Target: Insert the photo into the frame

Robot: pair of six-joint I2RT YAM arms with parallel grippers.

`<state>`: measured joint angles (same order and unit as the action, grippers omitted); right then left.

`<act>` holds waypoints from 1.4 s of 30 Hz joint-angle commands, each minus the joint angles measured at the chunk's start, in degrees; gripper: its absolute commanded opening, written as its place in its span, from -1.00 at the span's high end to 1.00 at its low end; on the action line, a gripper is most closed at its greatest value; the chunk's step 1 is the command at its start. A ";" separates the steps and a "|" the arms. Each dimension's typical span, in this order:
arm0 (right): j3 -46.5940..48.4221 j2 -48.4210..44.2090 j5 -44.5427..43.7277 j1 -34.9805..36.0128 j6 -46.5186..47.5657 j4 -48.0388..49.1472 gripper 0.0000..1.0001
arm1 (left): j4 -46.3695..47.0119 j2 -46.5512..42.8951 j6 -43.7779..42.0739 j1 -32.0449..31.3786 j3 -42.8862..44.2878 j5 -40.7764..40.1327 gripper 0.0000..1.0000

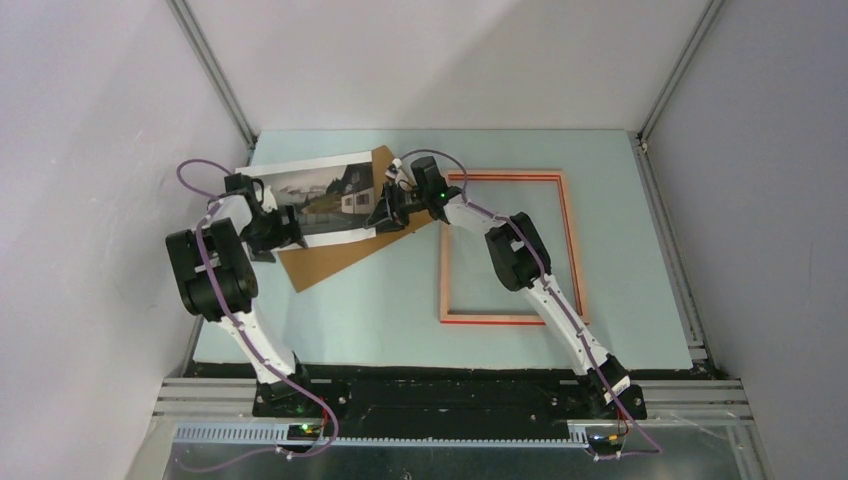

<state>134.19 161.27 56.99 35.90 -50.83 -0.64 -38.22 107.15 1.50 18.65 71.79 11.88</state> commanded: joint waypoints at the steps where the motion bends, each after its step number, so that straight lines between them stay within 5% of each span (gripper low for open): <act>1: 4.33 1.87 -2.80 0.67 5.11 -6.68 0.20 | -0.54 -2.34 -0.19 -0.93 -1.50 2.17 -0.92; 9: 5.59 0.42 -4.97 0.62 9.26 -12.35 0.99 | -0.61 -5.00 -0.75 -1.21 -1.59 1.64 -0.92; 18: -0.22 -8.11 -4.43 -1.21 12.34 -14.84 1.00 | -1.01 -13.29 -5.16 -1.36 -1.94 2.33 -0.99; 23: -11.70 -18.41 -3.94 -3.10 11.26 -11.41 1.00 | -1.52 -22.21 -10.27 -4.24 -3.63 3.46 -0.99; 32: -34.31 -37.65 -2.52 -6.69 3.21 1.38 1.00 | -1.26 -34.45 -19.43 -24.18 -6.34 -0.41 -0.99; 42: -45.37 -51.40 -3.02 -11.88 -1.70 6.38 1.00 | 9.22 -32.68 -22.82 -38.79 -4.67 -5.62 -0.99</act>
<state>90.87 115.83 53.45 25.82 -50.17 1.76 -36.77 73.49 -17.74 -17.96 65.95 9.28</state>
